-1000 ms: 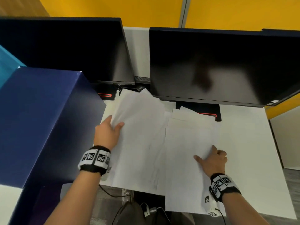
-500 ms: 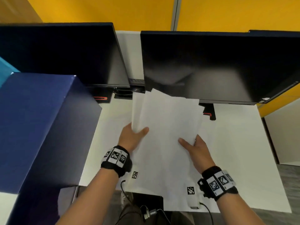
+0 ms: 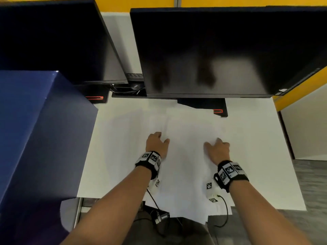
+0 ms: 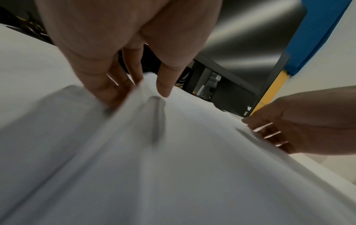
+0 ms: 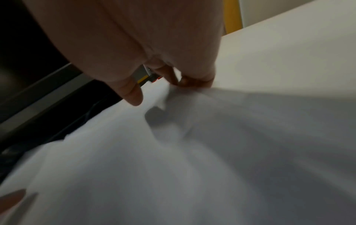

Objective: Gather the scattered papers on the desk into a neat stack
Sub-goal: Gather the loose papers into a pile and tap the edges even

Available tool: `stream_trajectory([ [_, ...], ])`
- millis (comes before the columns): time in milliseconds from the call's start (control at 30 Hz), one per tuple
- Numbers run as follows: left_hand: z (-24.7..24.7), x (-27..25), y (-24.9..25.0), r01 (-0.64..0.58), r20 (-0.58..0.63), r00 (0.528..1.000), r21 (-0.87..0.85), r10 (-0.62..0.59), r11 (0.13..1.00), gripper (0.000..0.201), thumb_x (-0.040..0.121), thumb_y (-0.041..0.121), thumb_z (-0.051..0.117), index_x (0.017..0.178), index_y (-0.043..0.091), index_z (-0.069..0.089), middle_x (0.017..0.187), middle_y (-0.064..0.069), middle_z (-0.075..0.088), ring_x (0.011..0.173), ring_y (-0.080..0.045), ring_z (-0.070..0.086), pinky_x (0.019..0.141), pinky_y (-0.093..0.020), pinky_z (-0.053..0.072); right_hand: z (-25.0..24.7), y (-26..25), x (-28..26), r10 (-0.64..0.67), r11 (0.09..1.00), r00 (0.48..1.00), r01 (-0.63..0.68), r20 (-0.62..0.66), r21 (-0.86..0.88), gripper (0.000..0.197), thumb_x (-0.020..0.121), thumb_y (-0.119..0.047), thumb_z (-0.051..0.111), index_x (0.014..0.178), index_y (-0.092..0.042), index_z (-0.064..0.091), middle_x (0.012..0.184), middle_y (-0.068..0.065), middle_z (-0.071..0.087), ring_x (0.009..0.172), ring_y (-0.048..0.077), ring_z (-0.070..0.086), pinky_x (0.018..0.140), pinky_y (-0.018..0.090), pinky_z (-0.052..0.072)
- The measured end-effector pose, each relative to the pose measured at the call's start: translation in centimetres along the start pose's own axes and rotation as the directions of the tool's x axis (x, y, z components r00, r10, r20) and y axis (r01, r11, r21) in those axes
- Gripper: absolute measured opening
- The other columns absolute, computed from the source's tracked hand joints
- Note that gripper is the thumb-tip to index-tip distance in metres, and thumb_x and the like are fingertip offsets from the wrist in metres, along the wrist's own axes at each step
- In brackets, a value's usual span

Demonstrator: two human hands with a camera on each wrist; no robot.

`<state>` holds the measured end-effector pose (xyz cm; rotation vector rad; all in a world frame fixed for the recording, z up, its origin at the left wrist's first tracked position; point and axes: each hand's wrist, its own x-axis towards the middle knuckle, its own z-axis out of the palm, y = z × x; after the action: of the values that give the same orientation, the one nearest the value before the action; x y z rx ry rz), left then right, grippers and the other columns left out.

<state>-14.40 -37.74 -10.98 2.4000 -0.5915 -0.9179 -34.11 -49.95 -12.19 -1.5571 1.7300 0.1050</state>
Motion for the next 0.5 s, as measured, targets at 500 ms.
stream_trajectory([
  [500,-3.5,-4.2,-7.2,0.067,0.020,0.997,0.301,-0.077,0.951,0.080,0.087,0.060,0.052,0.147,0.011,0.035,0.145,-0.015,0.040,0.131,-0.033,0.042,0.106,-0.043,0.039,-0.3,6.1,-5.0,0.097,0.984,0.995,-0.099,-0.023,-0.147,0.073,0.085,-0.043,0.061,0.139,0.002,0.041,0.137,0.025,0.037,0.122,0.045,0.046,0.103,0.047,0.041],
])
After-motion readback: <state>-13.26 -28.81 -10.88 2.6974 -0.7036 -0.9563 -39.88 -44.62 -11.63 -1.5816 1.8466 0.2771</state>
